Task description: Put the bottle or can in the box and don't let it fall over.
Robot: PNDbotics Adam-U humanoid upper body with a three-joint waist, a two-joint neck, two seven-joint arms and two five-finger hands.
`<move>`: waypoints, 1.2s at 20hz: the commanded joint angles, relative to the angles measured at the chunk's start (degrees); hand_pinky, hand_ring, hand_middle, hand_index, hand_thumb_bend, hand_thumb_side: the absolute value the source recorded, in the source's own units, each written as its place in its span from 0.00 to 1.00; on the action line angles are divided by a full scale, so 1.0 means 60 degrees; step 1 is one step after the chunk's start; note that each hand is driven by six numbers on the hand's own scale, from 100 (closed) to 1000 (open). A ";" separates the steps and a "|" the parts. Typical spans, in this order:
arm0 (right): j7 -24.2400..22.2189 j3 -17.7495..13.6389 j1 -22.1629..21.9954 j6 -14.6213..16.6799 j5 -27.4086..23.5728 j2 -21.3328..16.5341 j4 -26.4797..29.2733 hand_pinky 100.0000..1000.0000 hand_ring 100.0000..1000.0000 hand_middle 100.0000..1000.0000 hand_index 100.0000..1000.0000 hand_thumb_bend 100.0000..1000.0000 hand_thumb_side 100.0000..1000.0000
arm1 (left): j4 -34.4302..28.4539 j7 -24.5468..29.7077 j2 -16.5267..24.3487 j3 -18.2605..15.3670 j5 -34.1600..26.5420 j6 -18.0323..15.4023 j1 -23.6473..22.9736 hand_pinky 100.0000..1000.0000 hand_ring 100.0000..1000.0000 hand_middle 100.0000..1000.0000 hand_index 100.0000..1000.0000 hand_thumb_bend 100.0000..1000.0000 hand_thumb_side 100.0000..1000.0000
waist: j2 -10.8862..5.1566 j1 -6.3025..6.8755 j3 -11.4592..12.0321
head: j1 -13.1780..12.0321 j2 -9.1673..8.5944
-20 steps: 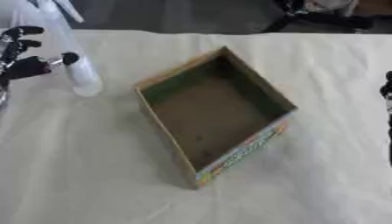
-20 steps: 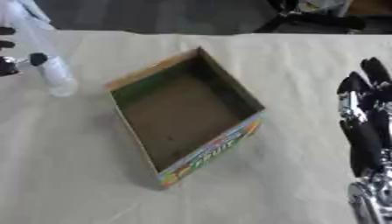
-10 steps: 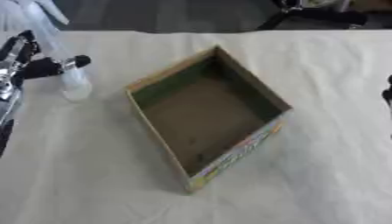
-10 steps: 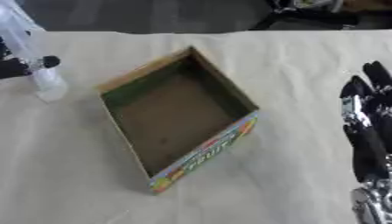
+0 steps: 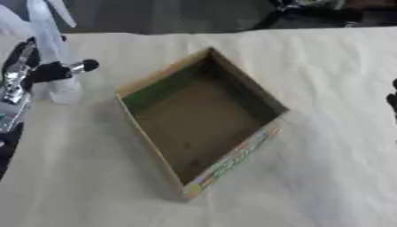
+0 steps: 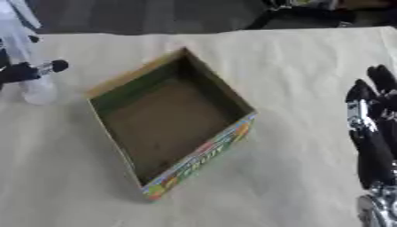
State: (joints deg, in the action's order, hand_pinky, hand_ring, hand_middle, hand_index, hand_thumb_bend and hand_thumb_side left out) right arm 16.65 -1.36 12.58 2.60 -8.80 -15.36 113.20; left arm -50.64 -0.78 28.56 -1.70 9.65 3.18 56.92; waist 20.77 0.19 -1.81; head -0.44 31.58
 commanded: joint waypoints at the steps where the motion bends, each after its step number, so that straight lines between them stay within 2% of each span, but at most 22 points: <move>1: -0.0062 -0.0001 0.0080 -0.0006 -0.0038 -0.0050 0.0232 1.00 1.00 1.00 1.00 0.00 0.41 | -0.0113 -0.0739 0.0193 -0.0146 0.0186 0.0069 0.0205 1.00 0.78 0.79 0.65 0.76 0.15 | -0.0141 -0.0009 0.0061 | -0.0027 -0.0103; 2: -0.0077 0.0007 0.0082 -0.0019 -0.0042 -0.0040 0.0232 1.00 1.00 1.00 1.00 0.00 0.41 | -0.0106 -0.1067 0.0192 -0.0173 0.0216 0.0136 0.0205 1.00 0.77 0.76 0.53 0.54 0.00 | -0.0136 -0.0014 0.0077 | -0.0033 -0.0098; 3: -0.0092 0.0014 0.0082 -0.0033 -0.0045 -0.0028 0.0232 1.00 1.00 1.00 1.00 0.00 0.41 | -0.0097 -0.1396 0.0182 -0.0185 0.0215 0.0207 0.0208 1.00 0.76 0.74 0.48 0.40 0.00 | -0.0132 -0.0017 0.0079 | -0.0033 -0.0097; 4: -0.0103 0.0016 0.0078 -0.0049 -0.0047 -0.0014 0.0232 1.00 1.00 1.00 1.00 0.00 0.41 | -0.0085 -0.1654 0.0168 -0.0180 0.0163 0.0266 0.0206 1.00 0.75 0.73 0.42 0.21 0.00 | -0.0129 -0.0020 0.0080 | -0.0031 -0.0093; 5: -0.0109 0.0014 0.0073 -0.0063 -0.0049 -0.0005 0.0232 1.00 1.00 1.00 1.00 0.00 0.41 | -0.0074 -0.1820 0.0161 -0.0163 0.0095 0.0317 0.0204 1.00 0.75 0.73 0.41 0.18 0.00 | -0.0128 -0.0021 0.0080 | -0.0031 -0.0089; 6: -0.0112 0.0012 0.0068 -0.0074 -0.0052 0.0005 0.0232 1.00 1.00 1.00 1.00 0.00 0.41 | -0.0068 -0.1919 0.0150 -0.0145 0.0012 0.0347 0.0199 1.00 0.74 0.72 0.34 0.04 0.00 | -0.0127 -0.0023 0.0078 | -0.0031 -0.0087; 7: -0.0115 0.0010 0.0063 -0.0085 -0.0056 0.0014 0.0232 1.00 1.00 1.00 1.00 0.00 0.41 | -0.0059 -0.1958 0.0133 -0.0137 -0.0113 0.0358 0.0191 1.00 0.73 0.72 0.30 0.00 0.00 | -0.0126 -0.0026 0.0073 | -0.0028 -0.0084; 9: -0.0118 0.0002 0.0057 -0.0098 -0.0058 0.0032 0.0232 1.00 1.00 1.00 1.00 0.00 0.41 | -0.0030 -0.1924 0.0113 -0.0123 -0.0401 0.0339 0.0180 1.00 0.73 0.71 0.26 0.00 0.00 | -0.0124 -0.0027 0.0046 | -0.0022 -0.0072; 10: -0.0116 -0.0004 0.0052 -0.0105 -0.0059 0.0044 0.0232 1.00 1.00 1.00 1.00 0.00 0.41 | -0.0013 -0.1871 0.0105 -0.0119 -0.0554 0.0320 0.0175 1.00 0.73 0.71 0.18 0.00 0.00 | -0.0121 -0.0026 0.0016 | -0.0021 -0.0065; 14: -0.0106 -0.0017 0.0028 -0.0152 -0.0072 0.0085 0.0232 1.00 1.00 1.00 1.00 0.00 0.41 | 0.0034 -0.1597 0.0131 -0.0092 -0.1040 0.0242 0.0158 1.00 0.72 0.69 0.08 0.00 0.00 | -0.0115 -0.0038 -0.0020 | -0.0020 -0.0048; 24: -0.0132 -0.0052 -0.0003 -0.0101 -0.0148 0.0029 0.0232 1.00 1.00 1.00 1.00 0.00 0.41 | -0.0216 -0.1446 0.0317 -0.0079 -0.1271 0.0008 0.0166 1.00 0.71 0.70 0.00 0.00 0.00 | -0.0184 -0.0075 0.0034 | 0.0040 0.0046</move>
State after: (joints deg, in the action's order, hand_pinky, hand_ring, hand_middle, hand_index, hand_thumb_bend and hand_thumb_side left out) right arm 15.89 -1.37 12.46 1.78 -9.41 -14.37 113.20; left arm -50.64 -9.60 28.18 -2.05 2.43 3.47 57.00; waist 20.88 -0.26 -1.68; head -0.34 31.66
